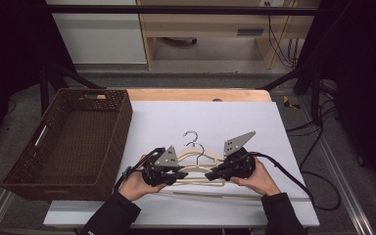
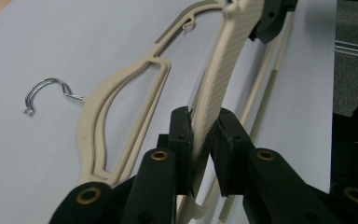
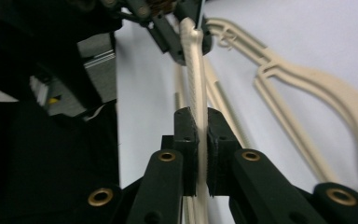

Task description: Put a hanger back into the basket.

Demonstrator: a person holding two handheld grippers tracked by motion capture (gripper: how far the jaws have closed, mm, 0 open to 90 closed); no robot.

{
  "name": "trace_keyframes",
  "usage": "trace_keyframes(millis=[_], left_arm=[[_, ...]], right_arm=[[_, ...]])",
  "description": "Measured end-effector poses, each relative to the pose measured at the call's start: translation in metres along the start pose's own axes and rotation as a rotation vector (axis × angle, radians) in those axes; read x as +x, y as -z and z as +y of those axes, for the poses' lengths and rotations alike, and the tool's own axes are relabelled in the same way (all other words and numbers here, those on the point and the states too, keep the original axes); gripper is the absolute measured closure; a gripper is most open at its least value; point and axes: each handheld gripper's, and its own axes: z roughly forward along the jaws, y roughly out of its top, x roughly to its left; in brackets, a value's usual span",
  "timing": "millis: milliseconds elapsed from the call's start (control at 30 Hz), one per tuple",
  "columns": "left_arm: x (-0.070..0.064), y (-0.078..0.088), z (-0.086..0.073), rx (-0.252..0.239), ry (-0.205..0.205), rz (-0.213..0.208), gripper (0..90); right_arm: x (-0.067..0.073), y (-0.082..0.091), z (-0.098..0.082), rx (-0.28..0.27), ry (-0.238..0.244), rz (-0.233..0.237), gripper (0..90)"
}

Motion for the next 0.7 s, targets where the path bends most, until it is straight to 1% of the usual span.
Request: trace_keyframes(millis=[33, 67, 100, 133, 167, 200, 233, 267, 300, 367, 400, 433, 467, 500, 533, 567, 600, 633, 667, 700], left_arm=[[-0.001, 0.002, 0.001, 0.012, -0.019, -0.003, 80.5], [-0.004, 0.004, 0.003, 0.002, -0.016, -0.01, 81.4], [-0.004, 0.004, 0.003, 0.002, -0.016, -0.01, 82.5], [-0.009, 0.008, 0.006, 0.004, -0.029, -0.013, 83.6], [-0.01, 0.009, 0.007, -0.004, -0.026, -0.018, 84.9], [-0.014, 0.01, 0.009, -0.019, -0.016, -0.01, 85.8], [-0.014, 0.01, 0.009, -0.019, -0.016, -0.01, 85.8], [-0.016, 0.012, 0.011, -0.017, -0.018, 0.011, 85.8], [-0.017, 0.015, 0.013, -0.014, -0.019, 0.016, 85.9], [-0.019, 0.02, 0.014, -0.031, -0.003, 0.023, 85.9], [-0.019, 0.022, 0.014, -0.028, 0.004, 0.035, 85.9], [-0.02, 0.026, 0.014, -0.057, 0.031, 0.063, 85.9], [-0.02, 0.026, 0.014, -0.057, 0.031, 0.063, 86.0], [-0.02, 0.029, 0.015, -0.07, 0.046, 0.08, 86.0], [-0.018, 0.036, 0.015, -0.094, 0.078, 0.098, 86.0], [-0.018, 0.036, 0.015, -0.094, 0.078, 0.098, 86.0], [-0.017, 0.04, 0.015, -0.107, 0.091, 0.109, 86.0], [-0.016, 0.044, 0.015, -0.121, 0.104, 0.118, 86.0], [-0.015, 0.052, 0.015, -0.152, 0.133, 0.144, 86.0], [-0.015, 0.052, 0.015, -0.152, 0.133, 0.144, 86.0]], right_arm=[[0.0, 0.002, 0.0, -0.014, 0.01, -0.035, 79.3], [0.001, 0.003, 0.0, -0.019, 0.012, -0.05, 77.0], [0.001, 0.003, 0.0, -0.019, 0.012, -0.05, 77.0], [0.002, 0.007, 0.001, -0.045, 0.018, -0.09, 69.7], [0.003, 0.009, 0.001, -0.066, 0.023, -0.113, 65.8], [0.004, 0.012, 0.002, -0.078, 0.026, -0.129, 62.4], [0.004, 0.012, 0.002, -0.078, 0.026, -0.129, 62.4], [0.005, 0.016, 0.002, -0.1, 0.029, -0.153, 59.2], [0.006, 0.019, 0.002, -0.12, 0.03, -0.164, 56.6], [0.009, 0.028, 0.003, -0.156, 0.035, -0.191, 51.2], [0.01, 0.033, 0.003, -0.176, 0.037, -0.212, 49.0], [0.013, 0.042, 0.001, -0.205, 0.04, -0.256, 45.6], [0.013, 0.042, 0.001, -0.205, 0.04, -0.256, 45.6], [0.014, 0.046, 0.0, -0.224, 0.039, -0.28, 42.5], [0.015, 0.052, -0.002, -0.245, 0.035, -0.334, 38.8], [0.015, 0.056, -0.004, -0.256, 0.029, -0.355, 36.9], [0.014, 0.058, -0.005, -0.271, 0.019, -0.372, 35.3], [0.014, 0.058, -0.005, -0.271, 0.019, -0.372, 35.3], [0.013, 0.062, -0.009, -0.295, -0.001, -0.407, 31.6], [0.013, 0.062, -0.009, -0.295, -0.001, -0.407, 31.6]])
